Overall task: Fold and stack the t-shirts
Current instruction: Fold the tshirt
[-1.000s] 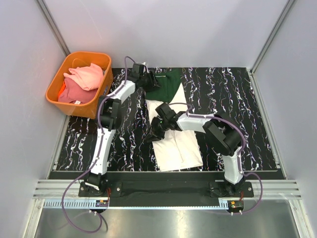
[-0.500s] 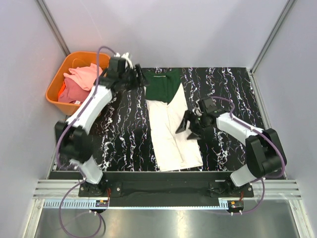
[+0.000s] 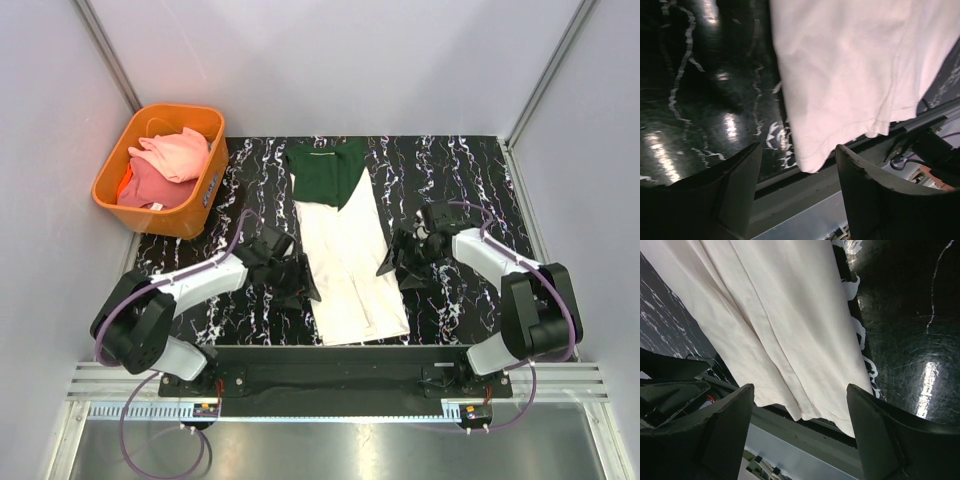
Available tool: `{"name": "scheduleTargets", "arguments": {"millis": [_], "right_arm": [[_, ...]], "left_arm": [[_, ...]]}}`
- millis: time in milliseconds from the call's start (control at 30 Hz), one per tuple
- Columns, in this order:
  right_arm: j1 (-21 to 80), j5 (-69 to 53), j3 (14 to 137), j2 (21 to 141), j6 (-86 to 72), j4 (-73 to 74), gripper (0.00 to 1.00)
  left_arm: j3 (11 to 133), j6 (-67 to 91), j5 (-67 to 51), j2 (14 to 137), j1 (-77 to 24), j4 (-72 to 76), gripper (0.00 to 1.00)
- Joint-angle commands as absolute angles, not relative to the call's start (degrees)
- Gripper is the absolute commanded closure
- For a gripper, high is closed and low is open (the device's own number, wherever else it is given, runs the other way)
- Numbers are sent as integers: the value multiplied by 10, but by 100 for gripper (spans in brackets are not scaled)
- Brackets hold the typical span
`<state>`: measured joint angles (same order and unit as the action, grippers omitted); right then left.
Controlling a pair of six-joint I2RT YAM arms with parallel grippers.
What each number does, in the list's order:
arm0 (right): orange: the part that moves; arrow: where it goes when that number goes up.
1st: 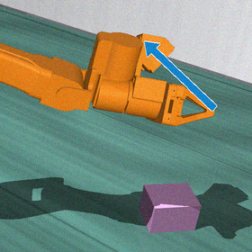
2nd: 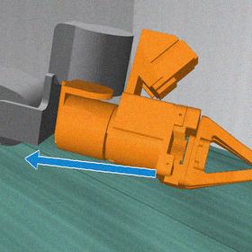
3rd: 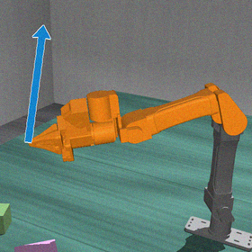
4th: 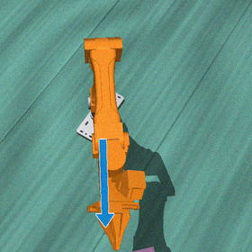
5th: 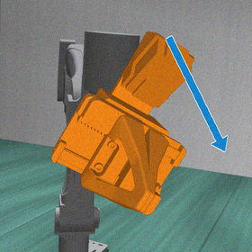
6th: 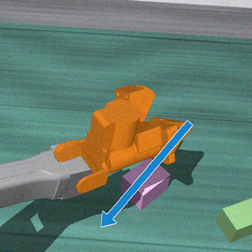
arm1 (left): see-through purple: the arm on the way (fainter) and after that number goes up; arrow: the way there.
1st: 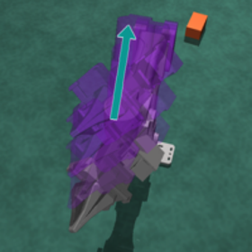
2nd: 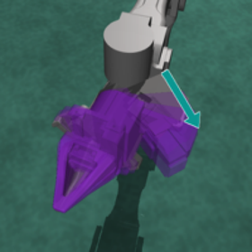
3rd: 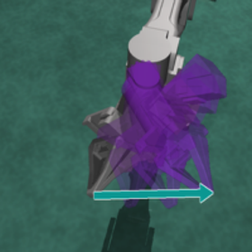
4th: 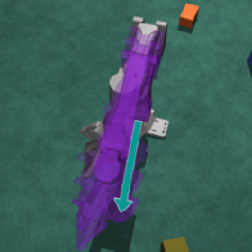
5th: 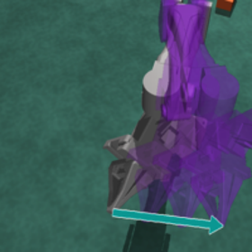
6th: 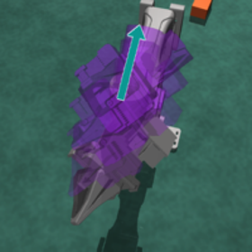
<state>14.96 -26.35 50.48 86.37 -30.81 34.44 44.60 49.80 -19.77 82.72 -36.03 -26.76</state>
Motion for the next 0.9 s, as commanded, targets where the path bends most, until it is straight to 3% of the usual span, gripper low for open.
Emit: {"name": "scheduleTargets", "arguments": {"millis": [0,267,400,600,700,867], "right_arm": [[139,-250,502,837,-290,357,19],[132,-220,469,832,-292,352,18],[131,-222,451,826,-300,345,19],[131,-245,418,817,-316,325,22],[131,-258,411,811,-322,325,22],[133,-314,370,787,-355,297,22]], "left_arm": [[443,563,-224,830,-387,-199,36],[342,636,-227,843,-434,-176,33],[292,713,-257,861,-457,-75,36],[282,701,-257,896,-459,-27,78],[278,674,-227,872,-447,-82,100],[268,614,-168,790,-423,-211,100]]}}
